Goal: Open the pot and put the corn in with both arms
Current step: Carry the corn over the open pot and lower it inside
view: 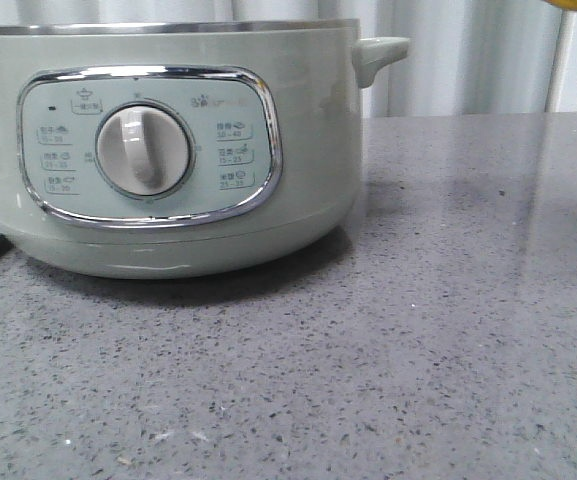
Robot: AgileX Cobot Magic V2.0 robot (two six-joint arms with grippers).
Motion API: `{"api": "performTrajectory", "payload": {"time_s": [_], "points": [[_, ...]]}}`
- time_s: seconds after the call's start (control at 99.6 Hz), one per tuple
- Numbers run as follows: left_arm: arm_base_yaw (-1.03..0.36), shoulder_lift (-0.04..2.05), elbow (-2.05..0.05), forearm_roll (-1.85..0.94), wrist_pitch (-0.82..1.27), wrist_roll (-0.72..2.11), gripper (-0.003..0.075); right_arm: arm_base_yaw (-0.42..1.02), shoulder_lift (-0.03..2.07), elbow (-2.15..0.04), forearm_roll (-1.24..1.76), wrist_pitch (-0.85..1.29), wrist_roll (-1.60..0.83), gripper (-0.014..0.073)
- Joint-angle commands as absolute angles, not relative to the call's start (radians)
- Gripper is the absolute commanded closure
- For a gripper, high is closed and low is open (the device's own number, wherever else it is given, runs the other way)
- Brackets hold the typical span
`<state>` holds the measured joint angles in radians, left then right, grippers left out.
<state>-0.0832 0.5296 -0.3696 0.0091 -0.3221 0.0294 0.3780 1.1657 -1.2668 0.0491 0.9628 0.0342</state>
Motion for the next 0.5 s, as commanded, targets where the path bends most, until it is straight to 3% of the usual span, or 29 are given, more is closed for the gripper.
{"api": "performTrajectory", "payload": {"time_s": [0.0, 0.211, 0.492], "points": [[-0.081, 0.529, -0.404, 0.007, -0.393, 0.021, 0.0345, 0.434, 1.194, -1.345, 0.068, 0.894, 0.025, 0.0660], [-0.081, 0.529, -0.404, 0.007, -0.393, 0.021, 0.0345, 0.576, 1.372, -1.526, 0.070, 0.858, 0.025, 0.0661], [-0.081, 0.529, -0.404, 0.007, -0.393, 0.021, 0.0345, 0.620, 1.616, -1.757, 0.077, 0.884, 0.025, 0.0659]]}}
